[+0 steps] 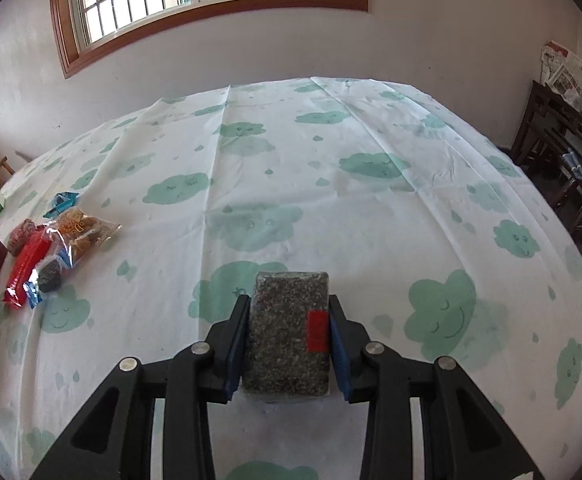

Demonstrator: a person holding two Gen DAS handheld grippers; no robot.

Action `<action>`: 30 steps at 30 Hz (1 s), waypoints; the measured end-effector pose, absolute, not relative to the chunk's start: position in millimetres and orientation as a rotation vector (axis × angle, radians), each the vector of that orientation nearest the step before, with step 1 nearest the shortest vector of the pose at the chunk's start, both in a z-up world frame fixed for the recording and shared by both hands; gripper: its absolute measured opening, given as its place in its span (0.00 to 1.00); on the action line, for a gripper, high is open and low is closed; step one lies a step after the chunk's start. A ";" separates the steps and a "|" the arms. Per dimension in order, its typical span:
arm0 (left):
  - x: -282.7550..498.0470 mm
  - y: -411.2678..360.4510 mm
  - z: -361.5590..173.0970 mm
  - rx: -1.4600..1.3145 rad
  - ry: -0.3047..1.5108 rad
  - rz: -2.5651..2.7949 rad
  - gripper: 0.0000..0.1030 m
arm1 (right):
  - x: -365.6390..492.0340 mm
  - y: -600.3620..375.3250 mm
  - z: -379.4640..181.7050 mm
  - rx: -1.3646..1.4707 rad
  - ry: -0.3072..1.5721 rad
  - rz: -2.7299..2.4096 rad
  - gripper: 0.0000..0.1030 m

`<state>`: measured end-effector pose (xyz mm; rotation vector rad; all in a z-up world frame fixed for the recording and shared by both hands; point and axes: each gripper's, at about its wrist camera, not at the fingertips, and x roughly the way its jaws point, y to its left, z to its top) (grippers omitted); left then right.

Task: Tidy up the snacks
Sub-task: 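Grasp and lift the red wafer pack with the left gripper while the right holds the grey block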

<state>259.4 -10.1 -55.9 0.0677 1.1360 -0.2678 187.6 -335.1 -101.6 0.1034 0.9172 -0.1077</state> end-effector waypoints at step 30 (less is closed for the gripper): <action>158.8 -26.5 -32.8 0.087 1.017 -0.211 0.38 | 189.3 -332.9 -101.5 0.099 0.921 -0.078 0.35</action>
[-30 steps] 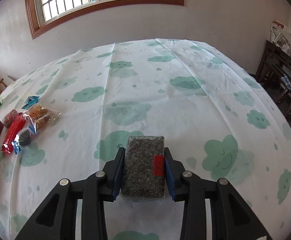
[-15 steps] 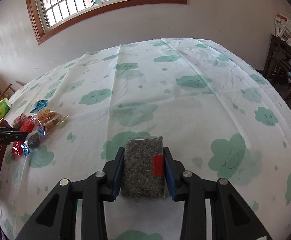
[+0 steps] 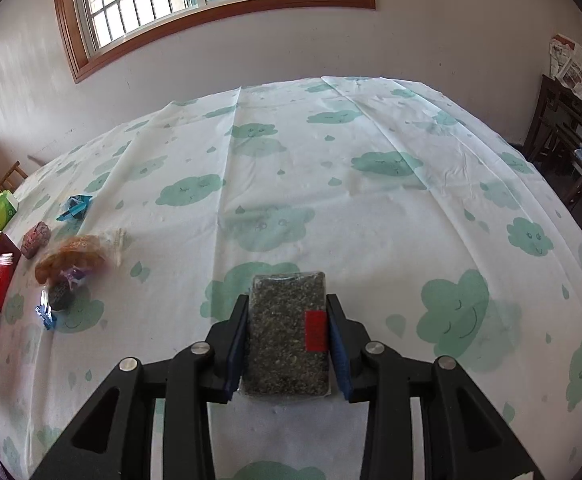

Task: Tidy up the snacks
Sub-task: 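Grasp and lift the red wafer pack with the left gripper while the right holds the grey block, then carry the red wafer pack over the tin and open the left gripper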

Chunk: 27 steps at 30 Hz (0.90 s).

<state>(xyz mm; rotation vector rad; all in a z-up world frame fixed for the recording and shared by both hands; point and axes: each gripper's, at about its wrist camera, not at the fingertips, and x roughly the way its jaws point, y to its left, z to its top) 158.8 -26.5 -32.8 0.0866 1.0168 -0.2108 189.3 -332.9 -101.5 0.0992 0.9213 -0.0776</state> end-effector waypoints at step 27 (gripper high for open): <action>90.1 72.9 15.6 0.039 0.895 -0.047 0.38 | 192.3 -322.8 -102.9 0.021 0.936 -0.112 0.35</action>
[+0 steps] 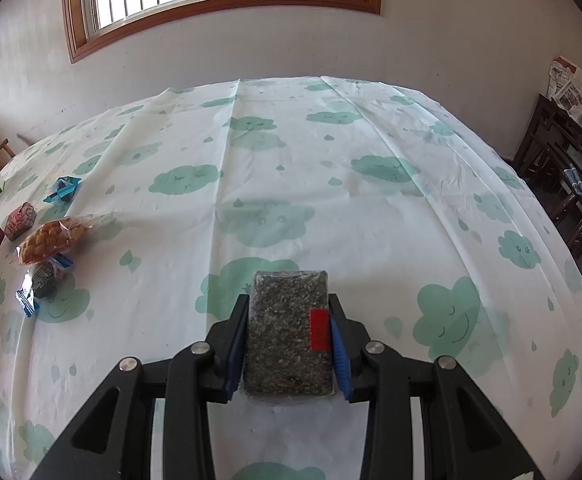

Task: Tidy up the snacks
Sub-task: 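Carry the red wafer pack over the tin and open the left gripper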

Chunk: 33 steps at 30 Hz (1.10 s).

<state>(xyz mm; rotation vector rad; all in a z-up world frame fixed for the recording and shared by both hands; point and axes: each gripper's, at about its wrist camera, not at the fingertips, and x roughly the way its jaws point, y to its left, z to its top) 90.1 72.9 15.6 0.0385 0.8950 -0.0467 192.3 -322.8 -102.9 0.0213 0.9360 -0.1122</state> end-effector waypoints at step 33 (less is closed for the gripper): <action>173.6 152.0 -37.5 -0.040 0.986 -0.021 0.38 | 192.1 -321.1 -103.3 0.015 0.937 -0.116 0.35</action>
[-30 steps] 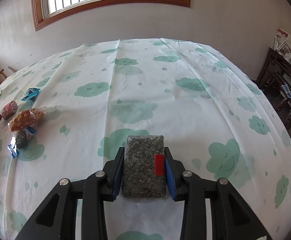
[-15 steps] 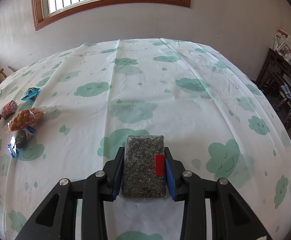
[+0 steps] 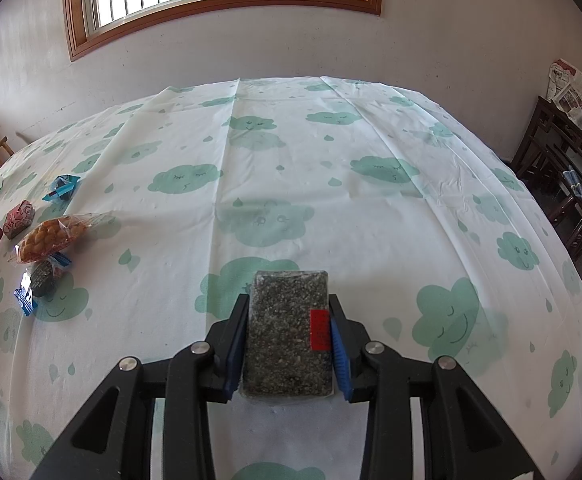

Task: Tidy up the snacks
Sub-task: 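Carry the red wafer pack over the tin and open the left gripper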

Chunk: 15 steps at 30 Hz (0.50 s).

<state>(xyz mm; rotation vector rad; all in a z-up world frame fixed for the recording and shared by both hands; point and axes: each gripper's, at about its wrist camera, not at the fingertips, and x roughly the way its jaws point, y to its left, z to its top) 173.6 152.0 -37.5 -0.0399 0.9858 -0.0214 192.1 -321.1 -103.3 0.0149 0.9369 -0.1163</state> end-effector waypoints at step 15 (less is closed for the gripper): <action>219.3 137.6 -52.8 -0.036 1.029 -0.046 0.38 | 192.0 -320.3 -103.4 0.013 0.937 -0.118 0.35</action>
